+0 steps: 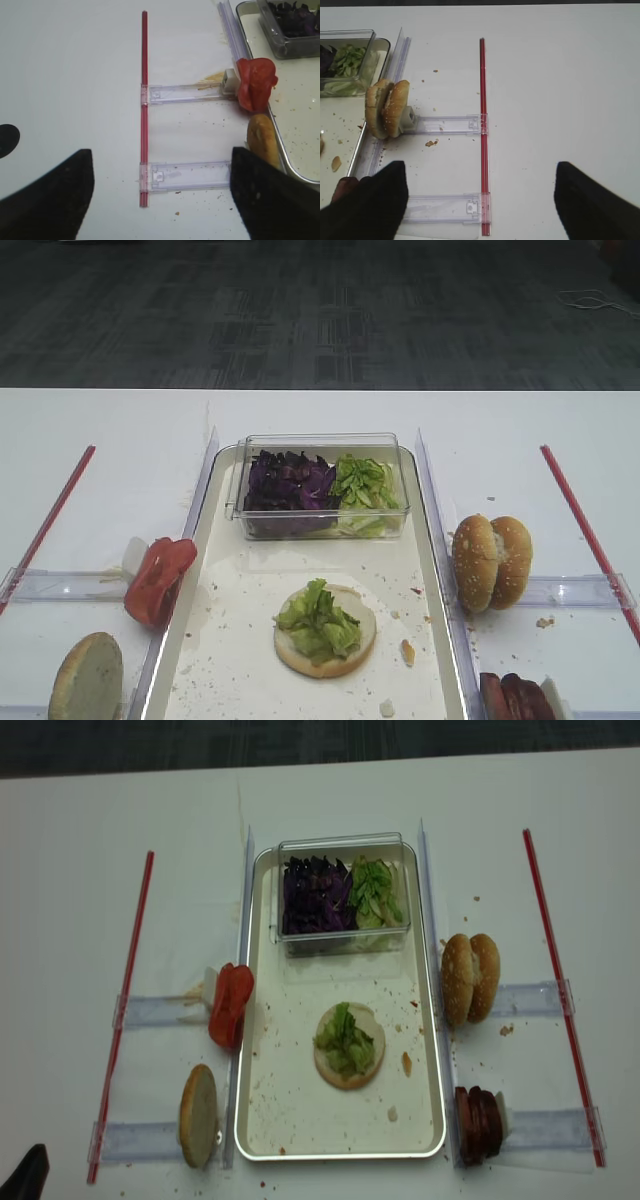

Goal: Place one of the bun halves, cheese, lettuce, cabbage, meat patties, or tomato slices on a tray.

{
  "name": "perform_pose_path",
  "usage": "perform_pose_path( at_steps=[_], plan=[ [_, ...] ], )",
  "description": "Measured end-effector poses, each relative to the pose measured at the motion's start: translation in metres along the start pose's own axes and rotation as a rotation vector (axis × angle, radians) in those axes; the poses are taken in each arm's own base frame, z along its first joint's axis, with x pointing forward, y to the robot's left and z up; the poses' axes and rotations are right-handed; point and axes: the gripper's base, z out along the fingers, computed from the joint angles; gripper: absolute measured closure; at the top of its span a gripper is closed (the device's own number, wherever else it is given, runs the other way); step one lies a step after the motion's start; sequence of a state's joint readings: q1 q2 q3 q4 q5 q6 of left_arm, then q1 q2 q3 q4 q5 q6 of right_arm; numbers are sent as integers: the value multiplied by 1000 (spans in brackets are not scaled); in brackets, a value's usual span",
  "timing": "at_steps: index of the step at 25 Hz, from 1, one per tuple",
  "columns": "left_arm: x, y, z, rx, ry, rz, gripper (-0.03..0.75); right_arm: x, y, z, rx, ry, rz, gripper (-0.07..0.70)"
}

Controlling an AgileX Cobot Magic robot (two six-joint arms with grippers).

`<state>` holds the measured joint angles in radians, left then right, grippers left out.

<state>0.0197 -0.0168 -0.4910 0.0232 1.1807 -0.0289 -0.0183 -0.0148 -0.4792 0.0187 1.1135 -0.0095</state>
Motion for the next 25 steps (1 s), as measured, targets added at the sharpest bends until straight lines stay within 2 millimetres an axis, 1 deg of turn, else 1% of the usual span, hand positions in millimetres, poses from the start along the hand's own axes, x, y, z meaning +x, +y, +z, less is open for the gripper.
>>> perform_pose_path(
  at_steps=[25],
  plan=[
    [0,0,0,0,0,0,165,0,0,0,0,0,0,6]
  ],
)
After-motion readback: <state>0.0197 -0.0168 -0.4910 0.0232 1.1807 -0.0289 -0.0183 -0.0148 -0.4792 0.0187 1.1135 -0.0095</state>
